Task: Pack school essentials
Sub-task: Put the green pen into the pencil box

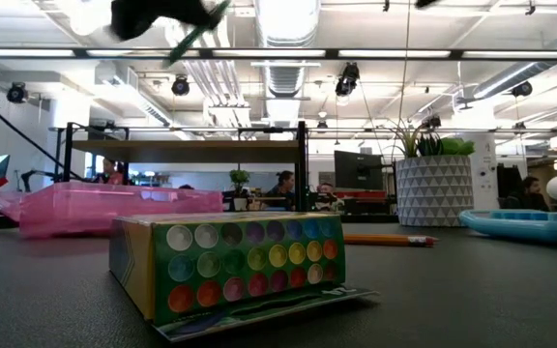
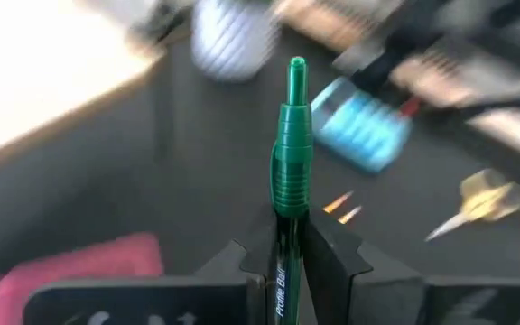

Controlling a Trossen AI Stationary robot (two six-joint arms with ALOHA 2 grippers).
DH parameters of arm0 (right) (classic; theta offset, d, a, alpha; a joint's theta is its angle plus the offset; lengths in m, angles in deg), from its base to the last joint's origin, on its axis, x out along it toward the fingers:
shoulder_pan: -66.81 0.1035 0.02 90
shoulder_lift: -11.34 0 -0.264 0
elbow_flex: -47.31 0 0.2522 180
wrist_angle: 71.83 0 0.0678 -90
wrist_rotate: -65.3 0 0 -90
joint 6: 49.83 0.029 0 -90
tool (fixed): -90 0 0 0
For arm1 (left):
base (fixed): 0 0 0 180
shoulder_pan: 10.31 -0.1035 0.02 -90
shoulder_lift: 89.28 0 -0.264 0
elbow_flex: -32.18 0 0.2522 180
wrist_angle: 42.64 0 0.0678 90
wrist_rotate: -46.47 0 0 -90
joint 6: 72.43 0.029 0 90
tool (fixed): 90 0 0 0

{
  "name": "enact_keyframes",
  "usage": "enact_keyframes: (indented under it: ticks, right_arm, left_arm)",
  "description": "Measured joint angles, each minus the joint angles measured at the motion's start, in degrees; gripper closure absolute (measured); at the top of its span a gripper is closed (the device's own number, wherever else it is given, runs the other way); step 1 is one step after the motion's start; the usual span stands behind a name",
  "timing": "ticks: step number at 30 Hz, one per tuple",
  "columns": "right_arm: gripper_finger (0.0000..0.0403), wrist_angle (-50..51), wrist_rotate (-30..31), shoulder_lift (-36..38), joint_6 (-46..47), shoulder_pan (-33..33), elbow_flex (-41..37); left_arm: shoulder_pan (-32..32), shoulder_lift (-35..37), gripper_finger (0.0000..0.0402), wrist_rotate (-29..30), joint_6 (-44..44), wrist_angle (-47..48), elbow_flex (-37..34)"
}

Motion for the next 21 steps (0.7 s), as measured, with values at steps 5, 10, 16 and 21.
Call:
enact_keyframes:
  ticks: [5, 10, 16, 21]
  right_arm:
    - [0.0211, 0.33, -4.03, -1.86, 0.91, -4.27, -3.79]
    - [0.0211, -2.18, -13.17, -3.96, -1.2, -10.36, -8.8]
    - [0.0211, -16.61, -23.65, -7.31, -8.32, -15.76, -15.63]
    - [0.0212, -24.41, -26.02, -11.6, -10.46, -17.74, -19.13]
  left_arm:
    - [-0.37, 0.28, 0.0379, -0.32, -16.36, 23.72, -1.91]
    - [-1.76, -2.28, 0.0379, -8.93, -20.84, 23.83, -7.8]
    - [-4.18, -6.23, 0.0379, -10.73, -20.84, 22.32, -11.01]
    - [-6.65, -9.09, 0.0379, -10.63, -18.09, 21.39, -11.67]
